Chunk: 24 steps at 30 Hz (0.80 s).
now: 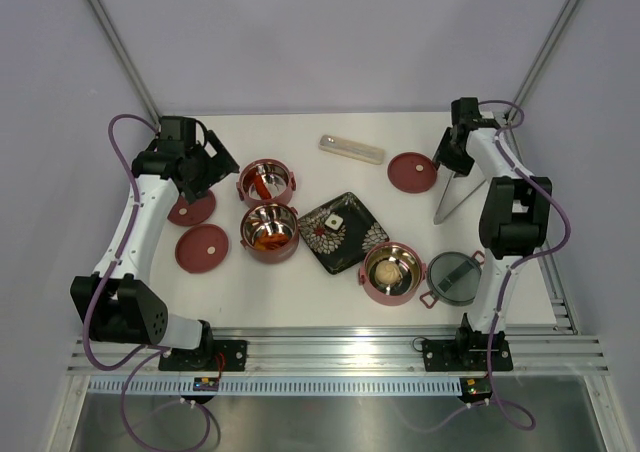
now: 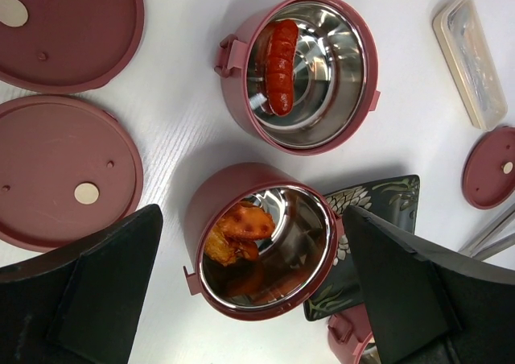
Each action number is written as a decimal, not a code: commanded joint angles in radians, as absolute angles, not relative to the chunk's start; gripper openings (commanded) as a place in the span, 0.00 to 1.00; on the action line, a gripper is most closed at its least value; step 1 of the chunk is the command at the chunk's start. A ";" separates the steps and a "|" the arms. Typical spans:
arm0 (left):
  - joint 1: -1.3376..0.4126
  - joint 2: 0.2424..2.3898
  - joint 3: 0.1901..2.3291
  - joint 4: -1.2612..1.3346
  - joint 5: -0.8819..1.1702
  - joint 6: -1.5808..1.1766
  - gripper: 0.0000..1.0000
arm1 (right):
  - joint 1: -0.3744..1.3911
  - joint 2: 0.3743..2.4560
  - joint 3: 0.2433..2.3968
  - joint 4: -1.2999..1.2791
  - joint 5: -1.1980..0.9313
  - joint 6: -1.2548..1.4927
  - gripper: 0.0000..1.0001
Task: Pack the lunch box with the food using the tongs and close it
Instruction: Place the clamp at the center of the board, then pick up the box lid from the center of the board.
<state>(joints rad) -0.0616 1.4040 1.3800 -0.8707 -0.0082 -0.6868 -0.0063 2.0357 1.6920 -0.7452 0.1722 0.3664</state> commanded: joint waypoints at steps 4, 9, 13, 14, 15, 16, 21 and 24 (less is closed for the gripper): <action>-0.055 1.393 1.420 -0.848 -0.026 -0.695 0.99 | 0.031 2.151 1.836 -0.775 0.094 0.376 0.57; -0.055 1.379 1.411 -0.850 -0.029 -0.693 0.99 | 0.029 2.236 1.913 -0.796 0.072 0.373 0.57; -0.055 1.371 1.408 -0.857 -0.031 -0.690 0.99 | 0.029 2.279 1.941 -0.813 0.071 0.379 0.53; -0.055 1.368 1.408 -0.859 -0.034 -0.690 0.99 | 0.031 2.279 1.937 -0.810 0.083 0.383 0.53; -0.055 1.365 1.407 -0.864 -0.037 -0.689 0.99 | 0.031 2.276 1.922 -0.805 0.086 0.385 0.51; -0.055 1.361 1.405 -0.864 -0.038 -0.689 0.99 | 0.031 2.273 1.918 -0.801 0.095 0.390 0.51; -0.055 1.347 1.391 -0.867 -0.040 -0.689 0.99 | 0.031 2.287 1.908 -0.796 0.094 0.390 0.48; -0.055 1.342 1.390 -0.870 -0.040 -0.687 0.99 | 0.028 2.302 1.908 -0.804 0.092 0.393 0.48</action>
